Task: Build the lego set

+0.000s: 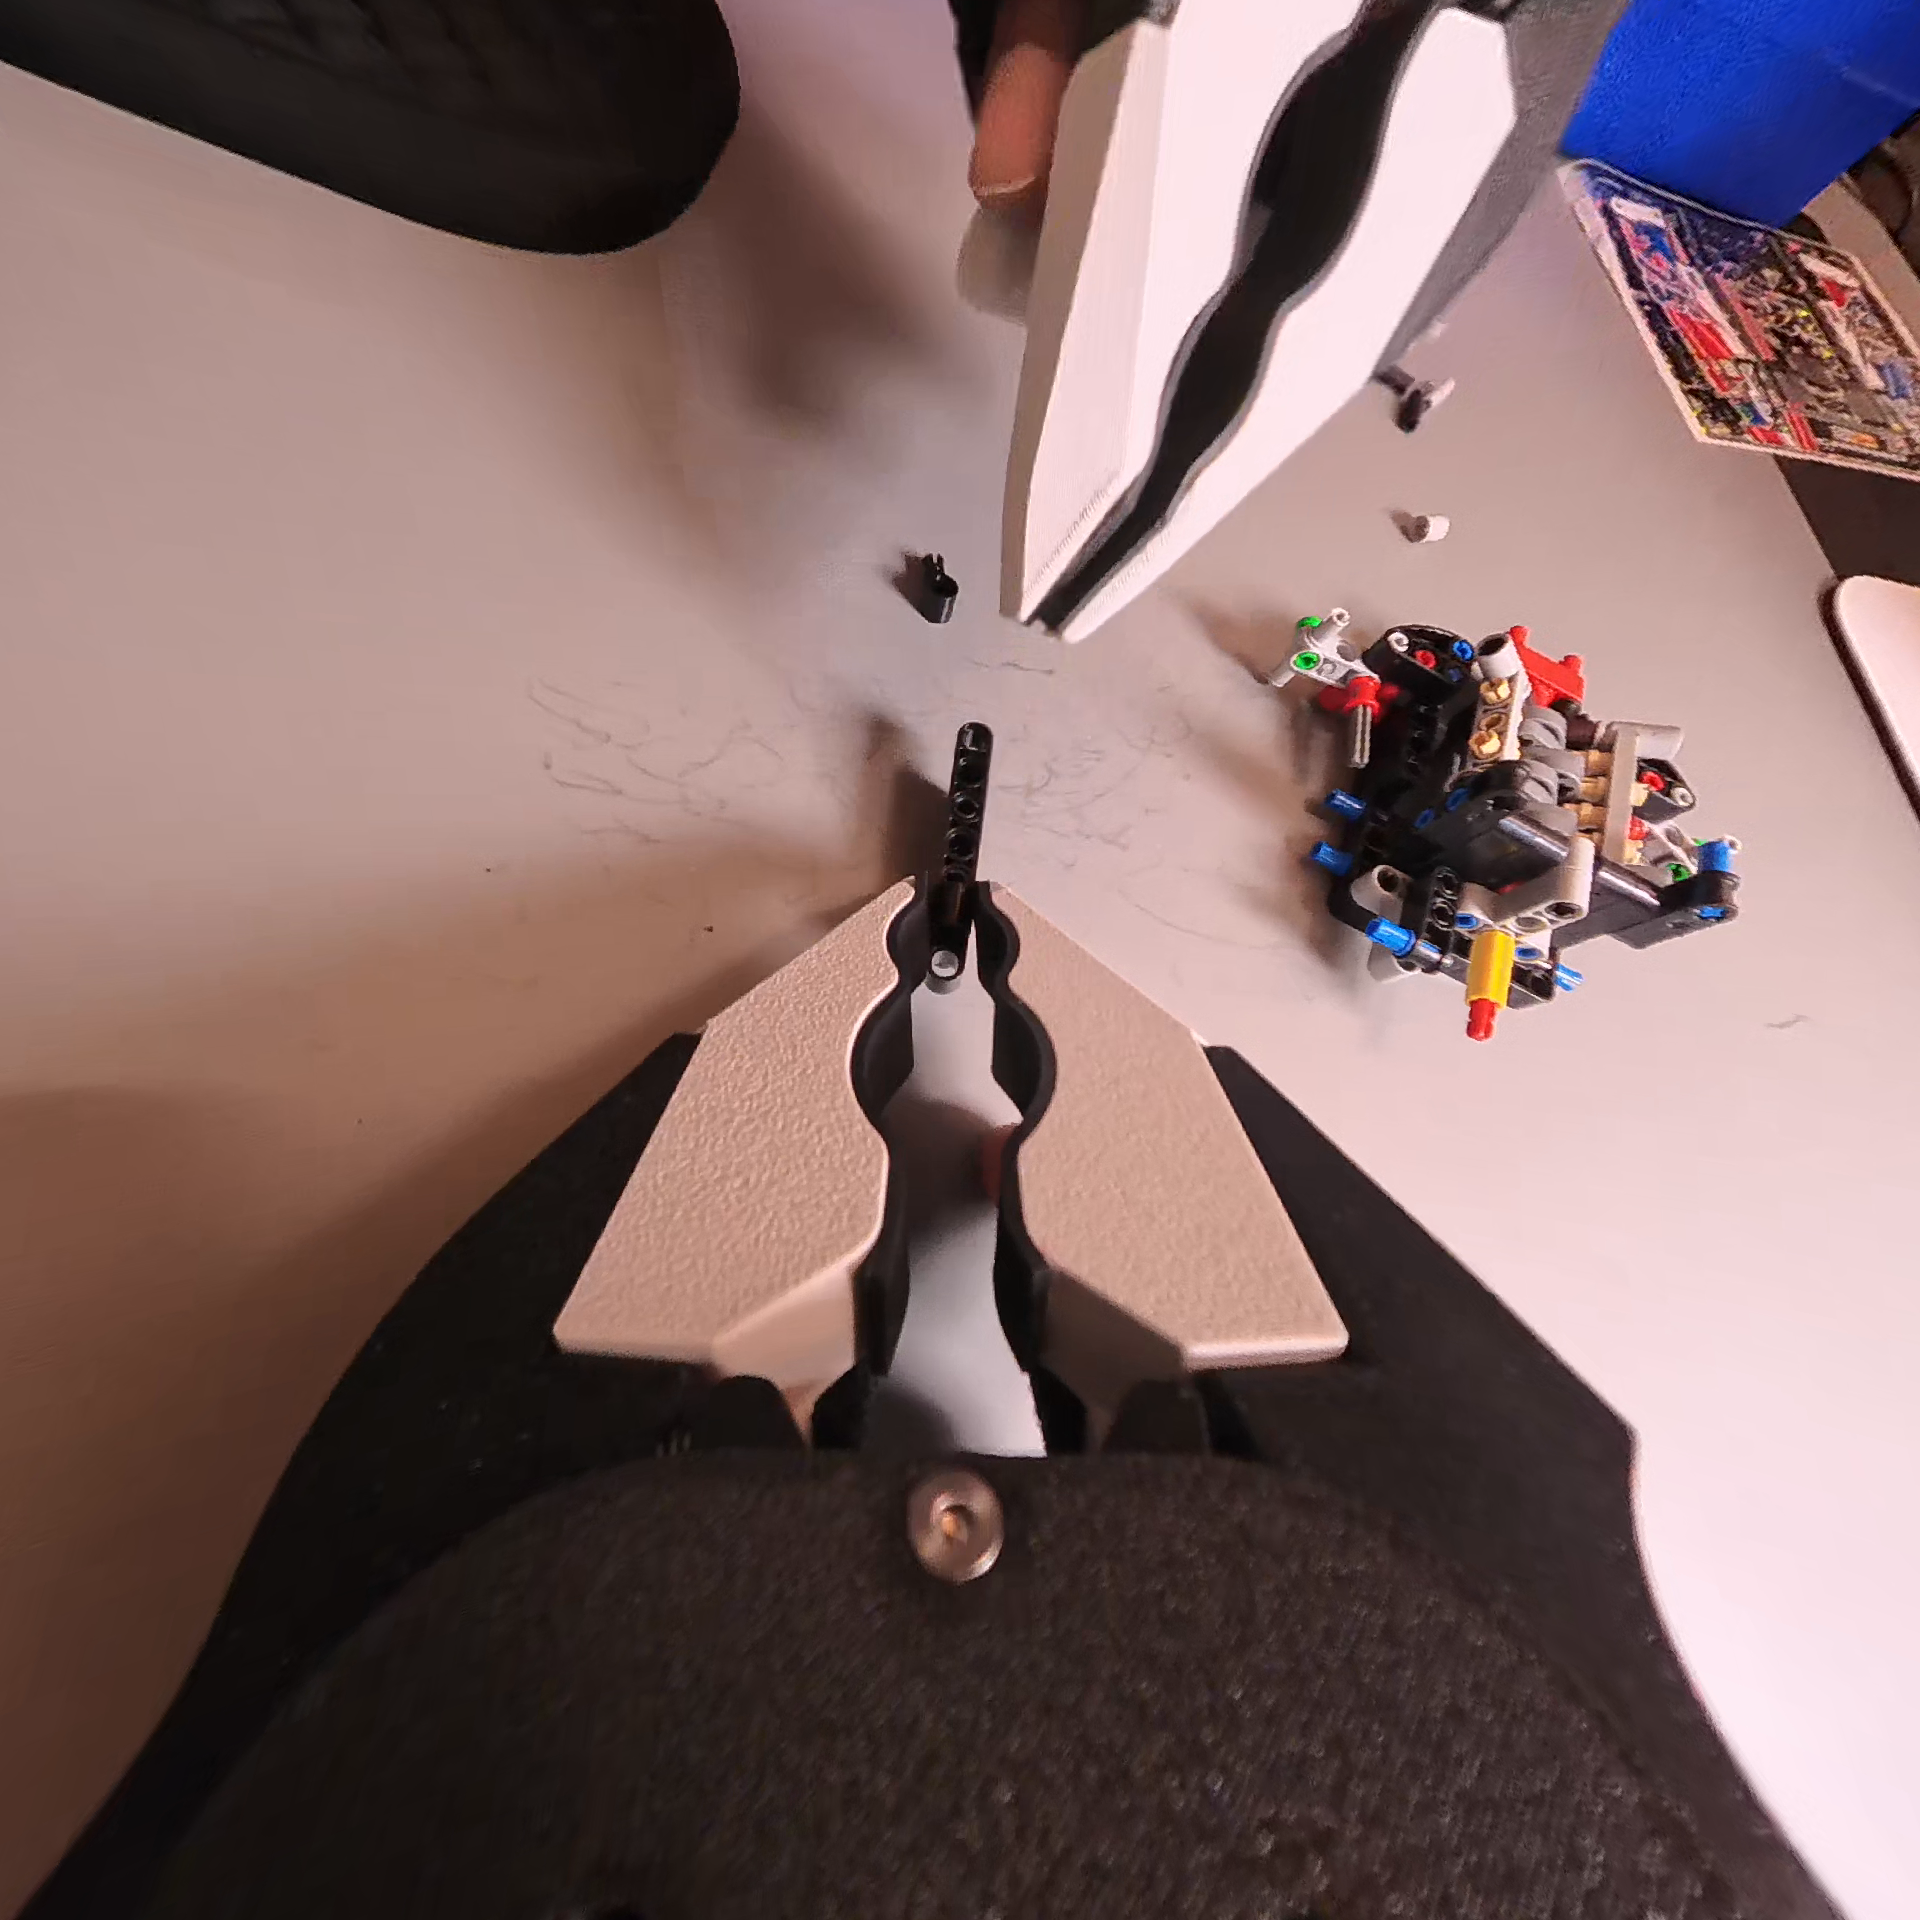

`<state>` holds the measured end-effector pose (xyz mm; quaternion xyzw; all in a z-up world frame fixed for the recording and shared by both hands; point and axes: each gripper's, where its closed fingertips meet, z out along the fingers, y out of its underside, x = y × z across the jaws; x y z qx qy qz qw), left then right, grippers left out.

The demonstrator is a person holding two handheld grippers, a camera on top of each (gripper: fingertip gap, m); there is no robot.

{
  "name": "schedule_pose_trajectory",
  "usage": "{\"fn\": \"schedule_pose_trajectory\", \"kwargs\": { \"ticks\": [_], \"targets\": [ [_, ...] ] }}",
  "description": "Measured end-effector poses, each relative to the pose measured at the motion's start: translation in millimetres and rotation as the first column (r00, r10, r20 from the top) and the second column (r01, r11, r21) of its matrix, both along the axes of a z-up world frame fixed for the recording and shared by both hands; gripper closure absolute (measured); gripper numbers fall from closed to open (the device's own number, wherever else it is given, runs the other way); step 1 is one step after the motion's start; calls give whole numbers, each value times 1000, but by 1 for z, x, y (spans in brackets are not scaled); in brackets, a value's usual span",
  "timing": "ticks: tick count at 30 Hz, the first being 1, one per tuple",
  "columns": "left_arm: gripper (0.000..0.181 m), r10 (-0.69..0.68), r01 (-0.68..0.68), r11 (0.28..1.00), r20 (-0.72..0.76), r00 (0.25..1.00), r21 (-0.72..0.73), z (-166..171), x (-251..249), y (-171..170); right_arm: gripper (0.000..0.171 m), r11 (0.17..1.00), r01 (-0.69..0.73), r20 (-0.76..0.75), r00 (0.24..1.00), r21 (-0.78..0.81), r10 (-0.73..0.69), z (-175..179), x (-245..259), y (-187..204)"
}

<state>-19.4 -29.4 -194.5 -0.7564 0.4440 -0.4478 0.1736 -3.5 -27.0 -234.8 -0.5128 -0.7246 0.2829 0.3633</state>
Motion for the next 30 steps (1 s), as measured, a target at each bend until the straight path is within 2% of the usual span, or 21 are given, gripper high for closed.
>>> {"fn": "schedule_pose_trajectory", "kwargs": {
  "ticks": [6,12,17,20,27,30],
  "targets": [
    [181,132,-134,991,134,982,12,21,0,1,159,999,24,-39,999,-47,-26,7,0,5],
    [178,232,-244,968,166,958,59,30,-6,3,152,998,39,-37,998,-55,-41,7,-1,7],
    [181,269,-289,953,184,945,91,37,-12,-2,151,997,48,-51,997,-55,-51,9,-2,8],
    [181,284,-312,947,258,924,75,51,-14,-5,151,996,59,-58,996,-66,-63,11,-2,9],
    [181,272,-338,923,311,911,183,66,-9,-14,151,995,72,-69,995,-64,-77,12,-2,12],
    [181,278,-359,920,381,882,157,76,-10,-14,151,995,75,-70,994,-60,-79,12,-2,12]
  ]
}}
